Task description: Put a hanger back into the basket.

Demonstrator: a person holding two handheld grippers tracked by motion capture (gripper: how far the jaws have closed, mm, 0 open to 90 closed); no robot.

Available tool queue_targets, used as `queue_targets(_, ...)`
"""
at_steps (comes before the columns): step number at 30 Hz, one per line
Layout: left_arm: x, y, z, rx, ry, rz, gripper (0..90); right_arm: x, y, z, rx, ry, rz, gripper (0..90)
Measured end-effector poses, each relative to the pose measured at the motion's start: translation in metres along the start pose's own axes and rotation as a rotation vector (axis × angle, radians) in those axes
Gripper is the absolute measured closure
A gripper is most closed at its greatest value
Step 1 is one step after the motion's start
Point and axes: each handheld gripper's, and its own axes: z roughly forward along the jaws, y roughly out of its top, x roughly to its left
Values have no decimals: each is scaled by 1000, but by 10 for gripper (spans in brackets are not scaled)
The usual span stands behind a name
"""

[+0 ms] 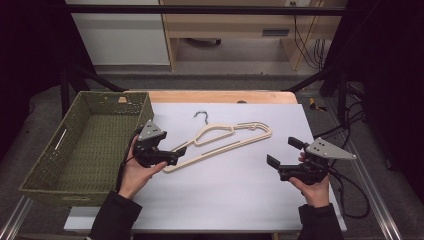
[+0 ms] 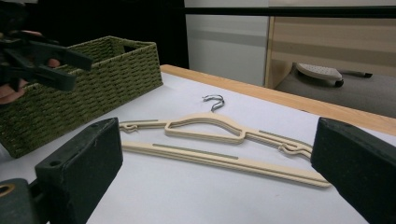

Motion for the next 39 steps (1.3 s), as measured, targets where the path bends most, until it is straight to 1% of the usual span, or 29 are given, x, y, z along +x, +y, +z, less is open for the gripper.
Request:
queue_targets(3,4,1,16,11,-5,-19,137,0,0,0,-2,0,-1,27)
queue_targets(4,6,1,22,25,-7,-17,141,0,0,0,-2,0,-2,27)
queue_targets(6,10,-1,33,37,-17,-24,142,0,0,0,-1,0,-2,27)
queue_targets(8,14,-3,44,60,-15,-32,152,0,0,0,2,0,-2,27)
queue_targets(9,14,-3,44,60,-15,-32,158,0,0,0,2,0,-2,27)
queue_targets(10,17,-4,49,75,-10,-32,158,0,0,0,2,-2,-2,27)
queue_targets(11,22,-8,60,104,7,-33,171,0,-1,1,6,-1,-6,27)
queue_targets(12,22,-8,60,104,7,-33,179,0,-1,1,6,-1,-6,27)
queue_targets(13,27,-12,70,134,16,-39,191,0,-1,2,10,0,-7,27)
queue_targets(14,27,-12,70,134,16,-39,201,0,-1,2,10,0,-7,27)
queue_targets(15,31,-15,78,161,24,-41,211,0,-1,3,12,2,-6,27)
queue_targets(16,31,-15,78,161,24,-41,225,0,-1,3,12,2,-6,27)
queue_targets(17,33,-17,83,171,25,-39,225,0,-2,3,14,4,-7,27)
queue_targets(18,35,-20,92,195,34,-42,249,0,-2,4,15,4,-5,27)
queue_targets(19,37,-23,96,205,38,-42,263,0,-2,4,17,2,-7,27)
queue_targets(20,37,-23,96,205,38,-42,275,0,-2,4,17,2,-7,27)
queue_targets(21,41,-27,102,224,37,-61,288,1,-2,5,18,7,-7,27)
queue_targets(22,41,-27,102,224,37,-61,307,1,-2,5,18,7,-7,27)
queue_targets(23,44,-31,108,248,38,-67,322,1,-2,5,18,9,-10,27)
queue_targets(24,44,-31,108,248,38,-67,336,1,-2,5,19,8,-8,27)
queue_targets(25,46,-34,113,267,45,-56,356,1,-2,5,19,8,-6,27)
queue_targets(28,49,-39,119,293,60,-46,395,1,-3,6,22,7,-10,27)
queue_targets(29,49,-39,119,293,60,-46,429,1,-3,6,22,7,-10,27)
queue_targets(33,52,-43,123,330,66,-29,469,1,-3,6,25,11,-7,27)
queue_targets(34,52,-44,125,320,70,-34,500,1,-3,6,26,11,-8,27)
queue_targets(35,53,-43,124,325,71,-23,509,1,-3,7,27,11,-8,27)
queue_targets(36,54,-44,124,323,75,-22,544,1,-3,6,28,14,-14,27)
queue_targets(37,54,-44,124,319,75,-23,562,1,-3,6,27,14,-7,27)
queue_targets(39,55,-44,123,317,67,-24,579,1,-3,6,24,15,-9,27)
